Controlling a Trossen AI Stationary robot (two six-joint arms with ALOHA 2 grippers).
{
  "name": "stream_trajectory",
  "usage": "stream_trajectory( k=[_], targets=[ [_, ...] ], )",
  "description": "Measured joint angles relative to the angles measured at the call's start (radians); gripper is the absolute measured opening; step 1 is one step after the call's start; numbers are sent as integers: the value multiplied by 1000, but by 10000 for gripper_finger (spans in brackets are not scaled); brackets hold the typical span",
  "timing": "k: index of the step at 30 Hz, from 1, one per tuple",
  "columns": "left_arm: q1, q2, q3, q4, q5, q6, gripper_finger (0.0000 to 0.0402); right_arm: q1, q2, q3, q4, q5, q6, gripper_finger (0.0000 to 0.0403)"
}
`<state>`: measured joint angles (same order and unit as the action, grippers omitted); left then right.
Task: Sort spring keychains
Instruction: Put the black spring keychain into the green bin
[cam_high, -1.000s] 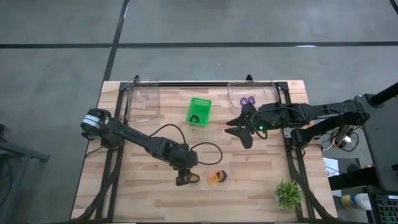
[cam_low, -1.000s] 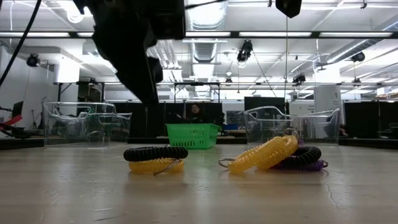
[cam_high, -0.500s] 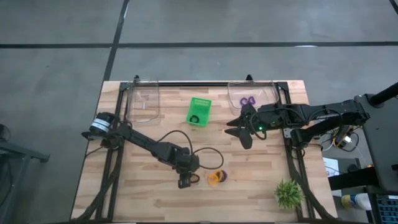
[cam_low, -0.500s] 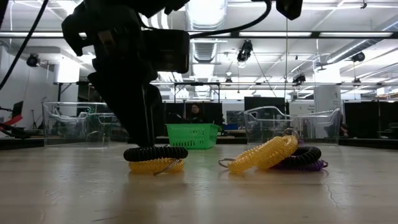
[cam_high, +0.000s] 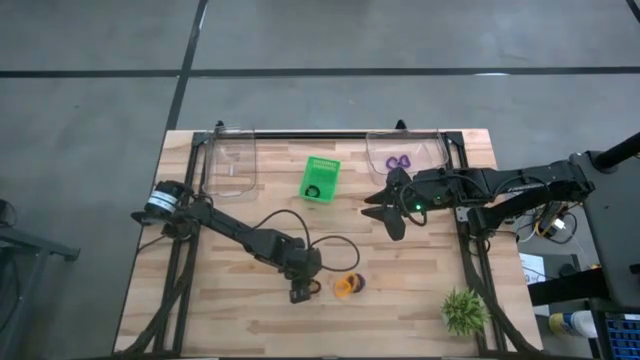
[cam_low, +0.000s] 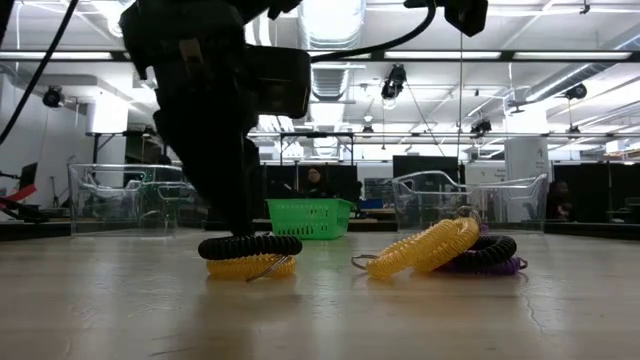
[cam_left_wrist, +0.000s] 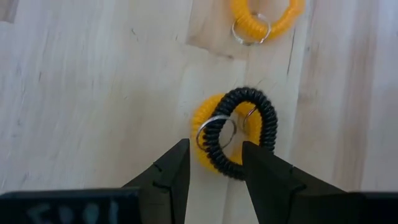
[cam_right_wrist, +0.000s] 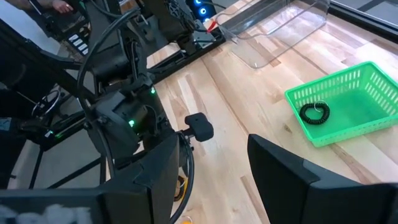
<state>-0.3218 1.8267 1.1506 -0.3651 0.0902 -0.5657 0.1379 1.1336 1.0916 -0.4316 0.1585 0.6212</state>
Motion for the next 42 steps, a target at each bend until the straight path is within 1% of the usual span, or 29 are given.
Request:
stream_trajectory(
  k=[14, 20, 31, 35, 42],
  targets=[
    [0, 1, -6, 20, -12, 14, 138, 0, 0, 0, 0, 0, -4, 185],
    [0, 33, -6, 22, -9, 10, 138, 0, 0, 0, 0, -1, -3, 185],
    [0, 39, -6, 23, -6, -4, 134, 2, 0, 0, 0, -2, -3, 185],
    [0, 39, -6, 21, -26, -12, 108, 2, 0, 0, 0, -1, -3, 185],
    [0, 38, 17, 11, -29, -19, 18, 2, 0, 0, 0, -1, -4, 185]
  ],
)
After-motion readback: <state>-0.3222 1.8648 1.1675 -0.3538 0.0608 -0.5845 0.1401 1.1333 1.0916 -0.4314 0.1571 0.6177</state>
